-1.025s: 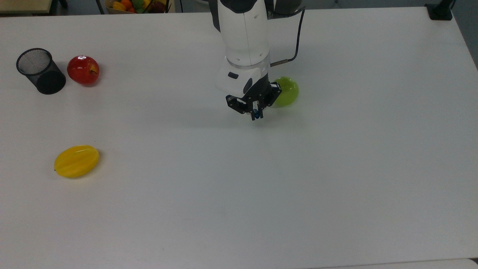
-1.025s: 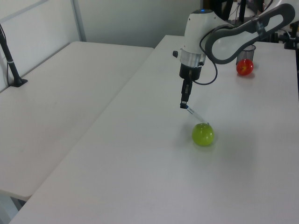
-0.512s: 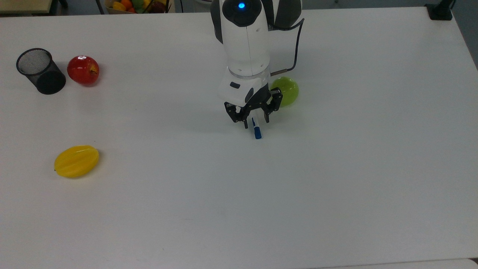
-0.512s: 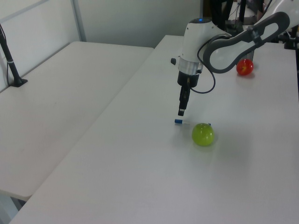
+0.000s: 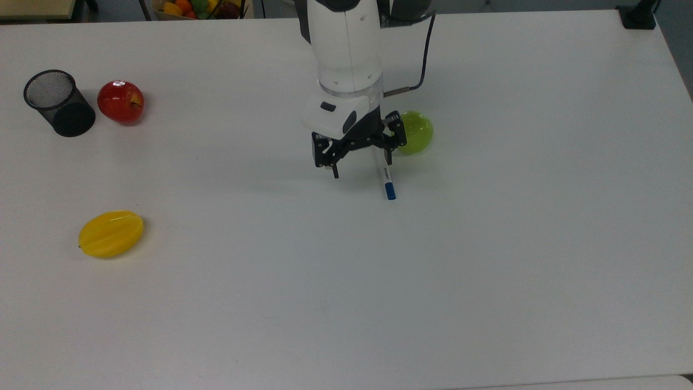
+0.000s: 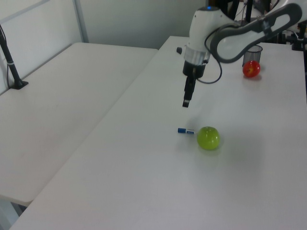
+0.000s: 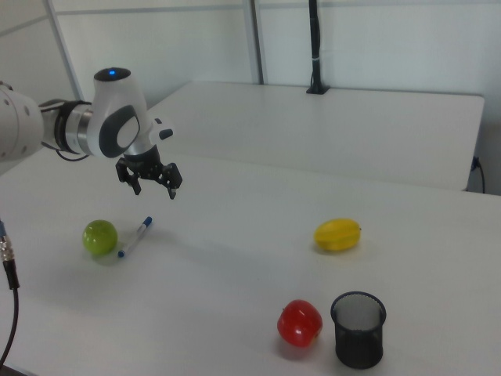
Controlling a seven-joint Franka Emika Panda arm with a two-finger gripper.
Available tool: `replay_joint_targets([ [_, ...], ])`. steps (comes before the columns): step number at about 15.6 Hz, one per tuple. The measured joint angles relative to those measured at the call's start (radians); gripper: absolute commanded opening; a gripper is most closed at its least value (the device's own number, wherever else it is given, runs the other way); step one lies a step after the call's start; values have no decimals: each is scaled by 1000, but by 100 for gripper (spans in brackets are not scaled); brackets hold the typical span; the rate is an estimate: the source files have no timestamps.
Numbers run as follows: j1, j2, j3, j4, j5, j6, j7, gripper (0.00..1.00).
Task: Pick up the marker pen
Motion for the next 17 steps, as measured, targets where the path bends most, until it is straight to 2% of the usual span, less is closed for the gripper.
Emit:
replay_joint_targets([
  [5, -25, -151, -40, 4, 0, -209, 12, 100],
  [8, -27, -235, -73, 5, 0, -325, 88, 100],
  [14, -25, -364, -162, 6, 0, -507, 155, 100],
  [17, -23, -407, -179, 24, 2, -584, 156, 100],
])
